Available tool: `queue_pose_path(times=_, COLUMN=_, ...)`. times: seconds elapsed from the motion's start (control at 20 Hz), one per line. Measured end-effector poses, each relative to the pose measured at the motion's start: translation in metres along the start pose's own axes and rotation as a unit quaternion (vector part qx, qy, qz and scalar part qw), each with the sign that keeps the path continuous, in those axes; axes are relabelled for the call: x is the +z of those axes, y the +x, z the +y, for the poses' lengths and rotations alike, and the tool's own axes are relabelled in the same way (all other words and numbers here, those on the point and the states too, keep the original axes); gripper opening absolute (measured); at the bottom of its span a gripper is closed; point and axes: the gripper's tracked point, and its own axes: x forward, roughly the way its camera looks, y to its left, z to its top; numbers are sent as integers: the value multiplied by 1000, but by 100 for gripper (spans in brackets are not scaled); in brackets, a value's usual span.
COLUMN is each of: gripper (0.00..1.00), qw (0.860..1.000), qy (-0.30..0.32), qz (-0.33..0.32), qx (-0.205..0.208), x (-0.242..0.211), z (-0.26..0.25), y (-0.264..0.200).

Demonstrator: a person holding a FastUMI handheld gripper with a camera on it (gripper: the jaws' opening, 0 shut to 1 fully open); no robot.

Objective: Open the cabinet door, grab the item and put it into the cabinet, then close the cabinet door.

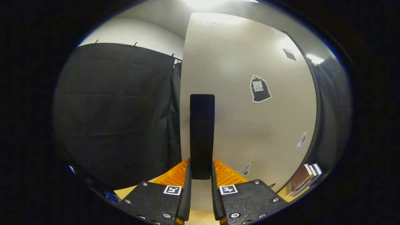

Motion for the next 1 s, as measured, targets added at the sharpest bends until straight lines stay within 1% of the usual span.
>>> queue_pose_path(times=0.1, gripper=30, qw=1000, qy=5, qz=6, qx=29, x=0, z=0, y=-6)
queue_pose_path(times=0.3, gripper=30, qw=996, qy=-9, qz=6, qx=90, x=-2, z=-5, y=-11)
queue_pose_path(times=0.55, gripper=30, qw=989, qy=-10, qz=14, qx=149, x=-4, z=-11, y=-17)
queue_pose_path(times=0.65, gripper=30, qw=986, qy=-4, qz=16, qx=165, x=-4, z=-14, y=-19)
queue_pose_path(times=0.8, gripper=30, qw=984, qy=7, qz=28, qx=178, x=-5, z=-20, y=-22)
queue_pose_path(times=1.0, gripper=30, qw=983, qy=15, qz=35, qx=181, x=-6, z=-30, y=-32)
